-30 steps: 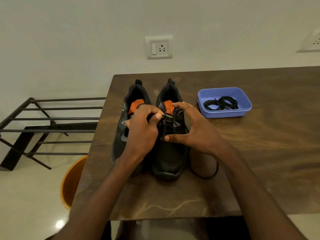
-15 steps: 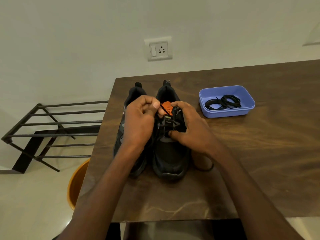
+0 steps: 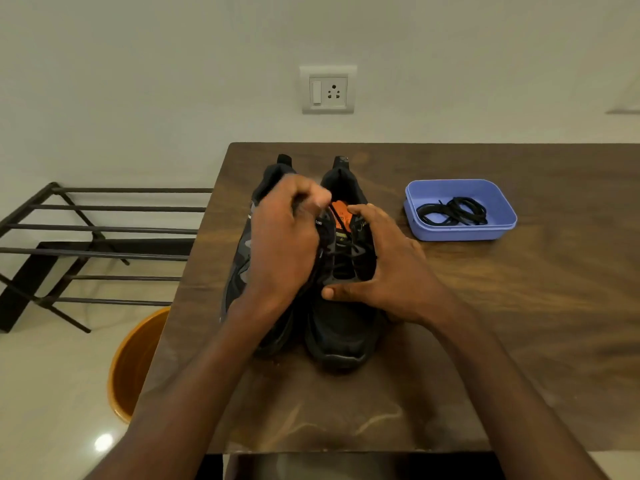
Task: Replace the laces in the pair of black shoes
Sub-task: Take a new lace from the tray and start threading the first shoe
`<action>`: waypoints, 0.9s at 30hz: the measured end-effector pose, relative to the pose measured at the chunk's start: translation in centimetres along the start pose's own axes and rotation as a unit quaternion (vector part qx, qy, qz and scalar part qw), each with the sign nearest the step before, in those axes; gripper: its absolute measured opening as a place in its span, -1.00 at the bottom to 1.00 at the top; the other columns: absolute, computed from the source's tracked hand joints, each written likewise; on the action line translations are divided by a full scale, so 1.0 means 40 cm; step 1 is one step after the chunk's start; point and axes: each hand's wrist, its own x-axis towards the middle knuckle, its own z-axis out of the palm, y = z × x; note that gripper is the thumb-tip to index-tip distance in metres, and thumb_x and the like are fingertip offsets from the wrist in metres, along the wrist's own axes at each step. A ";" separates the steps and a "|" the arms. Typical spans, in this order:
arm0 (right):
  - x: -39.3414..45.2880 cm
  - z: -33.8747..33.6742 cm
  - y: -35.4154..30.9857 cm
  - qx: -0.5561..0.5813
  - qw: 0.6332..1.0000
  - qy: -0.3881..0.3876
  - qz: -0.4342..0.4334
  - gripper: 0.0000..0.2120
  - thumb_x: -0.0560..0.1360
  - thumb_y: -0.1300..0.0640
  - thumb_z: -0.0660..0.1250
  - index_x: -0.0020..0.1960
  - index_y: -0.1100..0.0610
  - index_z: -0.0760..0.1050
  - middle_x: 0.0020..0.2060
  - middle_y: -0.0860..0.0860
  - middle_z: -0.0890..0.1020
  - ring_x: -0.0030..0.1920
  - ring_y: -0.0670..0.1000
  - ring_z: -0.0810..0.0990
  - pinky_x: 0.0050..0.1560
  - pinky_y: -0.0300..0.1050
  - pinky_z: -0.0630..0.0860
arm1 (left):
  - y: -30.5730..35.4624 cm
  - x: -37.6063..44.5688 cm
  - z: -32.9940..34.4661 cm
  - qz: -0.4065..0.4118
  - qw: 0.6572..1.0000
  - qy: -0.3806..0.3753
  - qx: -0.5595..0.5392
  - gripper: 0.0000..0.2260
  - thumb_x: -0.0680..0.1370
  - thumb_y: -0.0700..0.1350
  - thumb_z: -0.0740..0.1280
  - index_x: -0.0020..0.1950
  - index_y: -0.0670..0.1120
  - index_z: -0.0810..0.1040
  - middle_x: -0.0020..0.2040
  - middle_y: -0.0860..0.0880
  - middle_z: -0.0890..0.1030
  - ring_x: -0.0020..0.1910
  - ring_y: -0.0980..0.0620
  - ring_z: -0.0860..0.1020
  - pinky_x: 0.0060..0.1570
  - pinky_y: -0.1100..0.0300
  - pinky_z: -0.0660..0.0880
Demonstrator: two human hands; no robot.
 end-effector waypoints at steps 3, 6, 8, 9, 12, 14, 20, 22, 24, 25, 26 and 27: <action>0.001 0.000 0.001 0.023 1.000 -0.004 0.006 0.17 0.08 -0.53 0.55 0.53 -0.40 0.04 0.61 -0.16 0.16 0.57 -0.04 0.28 0.47 0.30 0.33 | 0.035 0.017 -0.028 -0.098 0.974 -0.015 -0.204 -0.82 0.76 -0.19 0.12 0.06 -0.21 0.46 -0.07 -0.10 0.71 -0.21 0.03 0.63 -0.37 0.26 0.42; 0.004 0.005 0.000 0.045 0.999 -0.005 0.004 0.16 0.09 -0.49 0.58 0.53 -0.39 0.06 0.59 -0.18 0.19 0.57 -0.06 0.28 0.44 0.31 0.37 | 0.017 0.011 -0.035 -0.013 0.995 -0.087 -0.056 -0.95 0.69 -0.19 0.28 0.08 -0.14 0.52 -0.16 0.01 0.60 -0.22 0.15 0.58 -0.26 0.37 0.45; 0.002 0.007 0.002 0.057 0.998 -0.006 0.001 0.16 0.11 -0.48 0.59 0.55 -0.37 0.06 0.57 -0.20 0.24 0.58 -0.07 0.26 0.43 0.32 0.37 | -0.022 0.001 -0.026 0.071 0.978 -0.147 0.131 -0.89 0.59 -0.14 0.44 0.11 -0.04 0.59 -0.03 0.10 0.53 -0.07 0.18 0.52 -0.06 0.39 0.45; 0.003 0.006 0.004 0.058 0.998 -0.005 0.001 0.17 0.11 -0.48 0.59 0.56 -0.36 0.06 0.57 -0.21 0.24 0.58 -0.08 0.25 0.43 0.31 0.38 | -0.036 0.000 -0.019 0.100 0.960 -0.174 0.195 -0.86 0.57 -0.11 0.47 0.11 -0.01 0.62 0.01 0.11 0.51 -0.02 0.17 0.48 0.01 0.33 0.45; 0.001 0.005 0.002 0.053 0.999 -0.009 0.008 0.18 0.11 -0.50 0.57 0.56 -0.37 0.03 0.60 -0.19 0.19 0.59 -0.08 0.22 0.46 0.30 0.35 | -0.047 0.001 -0.005 0.146 0.932 -0.160 0.292 -0.92 0.56 -0.08 0.48 0.04 0.01 0.71 -0.02 0.06 0.57 -0.01 0.03 0.43 0.03 0.03 0.42; 0.001 0.004 0.000 0.050 0.999 -0.011 0.008 0.17 0.11 -0.51 0.56 0.56 -0.38 0.02 0.61 -0.19 0.17 0.59 -0.07 0.22 0.47 0.31 0.34 | -0.036 -0.003 0.002 0.141 0.923 -0.132 0.333 -0.93 0.55 -0.12 0.47 -0.01 0.04 0.72 -0.06 0.05 0.59 0.00 -0.01 0.42 0.04 -0.01 0.30; -0.002 -0.003 -0.001 0.052 0.998 -0.014 0.009 0.15 0.10 -0.52 0.55 0.54 -0.39 0.04 0.60 -0.19 0.18 0.58 -0.08 0.24 0.47 0.30 0.34 | -0.016 0.005 -0.024 0.116 0.929 -0.005 0.352 -0.76 0.57 -0.18 0.21 0.03 0.05 0.65 -0.05 0.07 0.50 0.09 -0.03 0.41 0.12 -0.05 0.22; -0.002 -0.004 -0.002 0.056 0.998 -0.014 0.010 0.16 0.09 -0.52 0.56 0.54 -0.39 0.05 0.61 -0.20 0.16 0.58 -0.08 0.24 0.48 0.31 0.33 | -0.004 0.013 -0.048 0.079 0.947 0.053 0.306 -0.71 0.61 -0.11 0.09 0.02 0.11 0.60 0.01 0.11 0.54 0.17 0.03 0.45 0.19 -0.04 0.21; 0.001 -0.001 -0.003 0.060 0.998 -0.016 0.013 0.17 0.08 -0.51 0.57 0.55 -0.39 0.05 0.62 -0.20 0.14 0.58 -0.07 0.25 0.48 0.31 0.32 | -0.001 0.012 -0.056 0.015 0.986 0.051 0.160 -0.72 0.69 -0.10 0.09 0.02 0.10 0.58 0.05 0.17 0.59 0.20 0.09 0.54 0.28 -0.05 0.34; 0.002 0.000 -0.002 0.059 0.998 -0.018 0.013 0.18 0.08 -0.51 0.57 0.55 -0.38 0.05 0.62 -0.20 0.14 0.58 -0.06 0.25 0.48 0.31 0.33 | 0.003 0.009 -0.051 -0.021 0.998 0.030 0.048 -0.74 0.72 -0.12 0.11 0.05 0.04 0.58 0.06 0.14 0.64 0.17 0.09 0.60 0.26 -0.02 0.46; 0.004 0.000 -0.002 0.058 0.998 -0.020 0.012 0.19 0.07 -0.52 0.56 0.56 -0.37 0.05 0.62 -0.20 0.14 0.57 -0.06 0.26 0.48 0.31 0.33 | 0.009 0.006 -0.041 -0.058 0.997 0.010 -0.051 -0.75 0.75 -0.15 0.10 0.08 -0.05 0.57 0.03 0.06 0.69 0.10 0.07 0.65 0.15 0.05 0.56; 0.004 -0.001 -0.001 0.057 0.998 -0.022 0.013 0.19 0.07 -0.53 0.55 0.56 -0.37 0.04 0.61 -0.20 0.15 0.57 -0.06 0.27 0.48 0.32 0.33 | 0.019 0.004 -0.030 -0.090 0.988 -0.003 -0.124 -0.76 0.76 -0.18 0.08 0.09 -0.15 0.54 -0.05 -0.01 0.71 -0.03 0.04 0.68 -0.04 0.16 0.59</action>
